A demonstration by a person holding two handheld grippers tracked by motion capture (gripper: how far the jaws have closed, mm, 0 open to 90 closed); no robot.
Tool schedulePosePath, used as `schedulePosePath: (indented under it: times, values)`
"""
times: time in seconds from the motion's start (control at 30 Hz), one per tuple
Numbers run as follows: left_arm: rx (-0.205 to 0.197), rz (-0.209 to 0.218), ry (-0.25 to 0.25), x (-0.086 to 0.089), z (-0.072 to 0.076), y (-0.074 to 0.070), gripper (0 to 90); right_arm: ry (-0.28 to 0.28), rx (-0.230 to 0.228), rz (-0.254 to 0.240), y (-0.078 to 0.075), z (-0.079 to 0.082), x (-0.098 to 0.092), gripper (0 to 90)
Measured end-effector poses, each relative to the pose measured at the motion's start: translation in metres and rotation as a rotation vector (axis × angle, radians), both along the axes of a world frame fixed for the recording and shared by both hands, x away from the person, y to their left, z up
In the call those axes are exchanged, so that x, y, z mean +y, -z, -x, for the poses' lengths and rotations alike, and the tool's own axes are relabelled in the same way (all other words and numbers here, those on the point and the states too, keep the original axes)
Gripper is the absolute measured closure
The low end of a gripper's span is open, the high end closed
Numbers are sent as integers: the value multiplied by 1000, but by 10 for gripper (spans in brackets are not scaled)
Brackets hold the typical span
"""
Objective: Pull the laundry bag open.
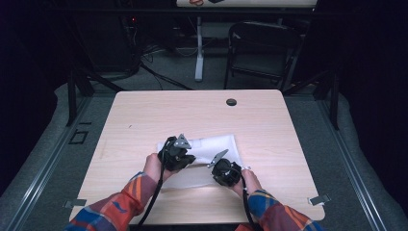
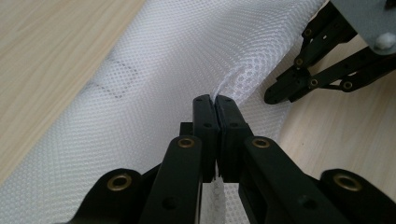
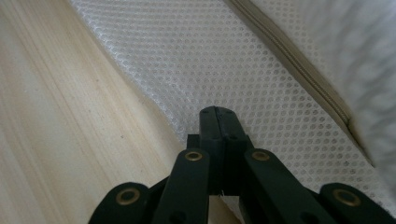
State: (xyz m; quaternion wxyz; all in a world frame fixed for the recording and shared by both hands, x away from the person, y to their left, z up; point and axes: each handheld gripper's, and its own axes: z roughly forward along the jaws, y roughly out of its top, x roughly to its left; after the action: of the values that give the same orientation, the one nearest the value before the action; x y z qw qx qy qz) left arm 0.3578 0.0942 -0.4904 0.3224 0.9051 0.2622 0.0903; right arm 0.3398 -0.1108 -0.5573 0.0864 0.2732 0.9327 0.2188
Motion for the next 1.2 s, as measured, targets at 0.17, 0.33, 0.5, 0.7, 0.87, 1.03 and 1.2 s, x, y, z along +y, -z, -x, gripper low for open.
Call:
schedulePosePath:
  times: [0.17, 0.33, 0.5, 0.7, 0.87, 1.03, 1.2]
  values:
    - [-8, -4, -1, 0, -3, -5, 884, 3, 8, 4, 0, 2, 0, 900]
    - [-16, -13, 0, -2, -5, -8, 884, 5, 16, 7, -1, 2, 0, 900]
    - [-21, -25, 1, -2, -10, -12, 884, 1, 27, 10, -1, 2, 0, 900]
    - [-40, -47, 4, -2, -15, -18, 884, 1, 30, 15, -2, 2, 0, 900]
    - [-51, -60, 7, -4, -20, -25, 884, 5, 32, 17, -2, 2, 0, 900]
    - [-85, -59, -4, -8, -26, -32, 884, 8, 46, 16, -3, 3, 0, 900]
    - [-95, -62, -11, -10, -31, -38, 884, 17, 64, 20, -3, 5, 0, 900]
